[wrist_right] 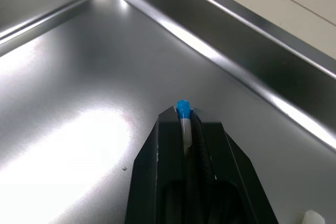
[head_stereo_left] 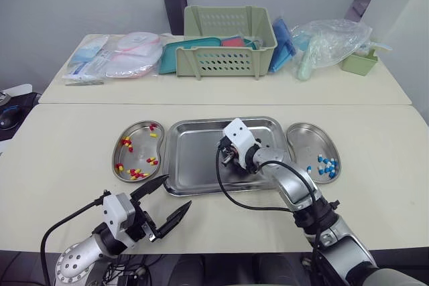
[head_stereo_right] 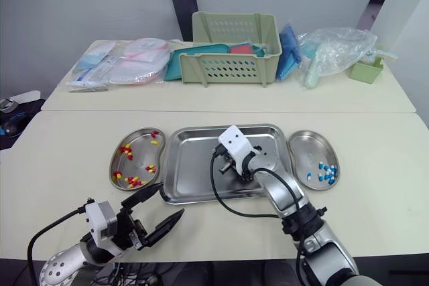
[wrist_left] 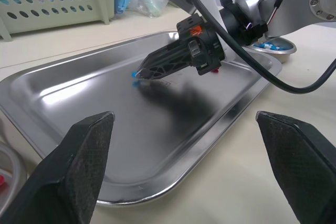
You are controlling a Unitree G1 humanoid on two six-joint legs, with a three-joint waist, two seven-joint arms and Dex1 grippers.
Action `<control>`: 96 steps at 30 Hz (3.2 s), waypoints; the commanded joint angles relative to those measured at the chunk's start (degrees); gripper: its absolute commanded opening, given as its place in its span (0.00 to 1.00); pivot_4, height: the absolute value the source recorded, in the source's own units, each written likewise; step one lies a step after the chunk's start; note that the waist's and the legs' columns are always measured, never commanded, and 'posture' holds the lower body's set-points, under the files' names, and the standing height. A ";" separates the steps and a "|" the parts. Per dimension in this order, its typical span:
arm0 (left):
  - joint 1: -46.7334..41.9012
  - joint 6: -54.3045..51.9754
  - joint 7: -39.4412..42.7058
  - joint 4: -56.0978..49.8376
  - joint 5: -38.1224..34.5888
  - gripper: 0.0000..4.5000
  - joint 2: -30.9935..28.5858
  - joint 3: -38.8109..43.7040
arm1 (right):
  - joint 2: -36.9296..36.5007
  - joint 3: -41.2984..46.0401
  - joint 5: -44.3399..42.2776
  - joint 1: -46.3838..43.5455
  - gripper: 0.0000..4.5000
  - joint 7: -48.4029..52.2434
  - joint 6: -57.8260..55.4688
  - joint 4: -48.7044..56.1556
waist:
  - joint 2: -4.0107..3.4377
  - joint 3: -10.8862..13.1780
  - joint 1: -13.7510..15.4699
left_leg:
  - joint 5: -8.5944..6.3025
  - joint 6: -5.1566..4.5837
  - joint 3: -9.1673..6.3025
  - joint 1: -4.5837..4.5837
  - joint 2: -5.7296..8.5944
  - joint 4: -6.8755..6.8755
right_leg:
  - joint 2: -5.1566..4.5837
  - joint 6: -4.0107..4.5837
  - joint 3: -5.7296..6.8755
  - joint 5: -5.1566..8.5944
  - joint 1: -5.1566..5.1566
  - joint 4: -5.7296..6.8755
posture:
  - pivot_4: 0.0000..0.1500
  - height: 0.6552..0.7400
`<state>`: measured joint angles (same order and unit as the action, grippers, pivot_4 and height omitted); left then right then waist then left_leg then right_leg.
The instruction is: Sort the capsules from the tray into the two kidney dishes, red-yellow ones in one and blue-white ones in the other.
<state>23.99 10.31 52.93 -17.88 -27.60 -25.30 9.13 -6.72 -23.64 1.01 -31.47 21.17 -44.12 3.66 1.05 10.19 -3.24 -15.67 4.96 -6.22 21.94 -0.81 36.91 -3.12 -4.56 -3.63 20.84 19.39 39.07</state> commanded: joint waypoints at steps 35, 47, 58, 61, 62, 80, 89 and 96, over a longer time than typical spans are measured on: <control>-6.54 2.68 10.28 -2.00 -1.34 1.00 -2.70 -8.88 | -34.73 38.96 -19.80 28.22 0.26 14.58 -4.16 22.06 | -0.09 0.10 1.33 | -0.01 -0.02 0.07 0.06 0.02 0.00 | -0.01 0.00 -0.02 0.00 -0.10 -0.11 | 1.00 1.00; -6.29 2.81 8.61 -1.85 -1.54 1.00 -1.84 -8.47 | -35.64 41.09 -21.30 29.93 0.67 17.53 2.05 20.92 | -0.09 0.10 1.41 | -0.01 -0.02 0.07 0.07 0.02 0.01 | -0.01 0.00 -0.02 0.00 -0.12 -0.11 | 1.00 1.00; -5.15 -12.09 -10.74 -5.35 -4.20 1.00 -5.70 9.47 | -39.34 45.38 -20.06 36.29 0.67 28.35 25.32 14.96 | -0.07 0.12 1.35 | -0.01 -0.01 0.05 0.02 0.01 0.02 | 0.00 -0.01 0.00 0.00 -0.16 -0.10 | 1.00 1.00; -3.74 -17.10 -15.31 -3.94 -4.54 1.00 -8.23 17.53 | -42.90 47.94 -20.70 37.13 0.67 33.64 28.93 10.80 | -0.03 0.15 1.36 | -0.01 -0.02 0.05 0.02 0.01 0.02 | 0.00 -0.01 0.00 0.00 -0.17 -0.11 | 1.00 1.00; -3.34 -17.64 -15.82 -3.22 -5.16 1.00 -8.69 20.17 | -44.03 48.61 -20.90 37.28 0.67 35.08 29.80 9.32 | -0.02 0.15 1.35 | -0.01 -0.02 0.06 0.02 0.01 0.02 | -0.01 -0.01 -0.01 0.00 -0.17 -0.12 | 1.00 1.00; 6.54 -13.00 -7.55 27.27 -1.21 1.00 -11.98 37.48 | -50.65 55.09 -19.34 49.09 0.99 44.77 34.00 -0.08 | 0.11 0.25 1.34 | -0.02 -0.01 0.15 -0.06 -0.01 -0.04 | -0.03 0.01 -0.02 0.01 -0.22 -0.14 | 1.00 1.00; 8.63 -10.31 -5.80 25.92 0.26 1.00 -10.98 37.11 | -50.49 54.39 -19.26 48.28 0.99 44.08 33.06 0.08 | 0.12 0.24 1.37 | -0.01 0.00 0.14 -0.05 -0.01 -0.04 | -0.04 0.00 0.00 0.01 -0.25 -0.15 | 1.00 1.00; 13.50 -9.33 1.85 17.36 -1.52 1.00 -9.06 33.59 | -50.72 55.06 -19.28 48.57 0.99 44.18 33.02 -0.33 | 0.12 0.25 1.37 | -0.01 0.00 0.17 -0.05 -0.02 -0.03 | -0.04 0.00 -0.01 0.01 -0.25 -0.15 | 1.00 1.00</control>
<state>36.09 -0.45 52.01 3.70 -27.57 -34.82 43.67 -57.28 29.46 -17.67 17.10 65.36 -11.48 2.59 1.18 10.43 -1.87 -15.68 4.96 -6.04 21.89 -0.83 36.87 -3.17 -4.55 -3.65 20.86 19.14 38.92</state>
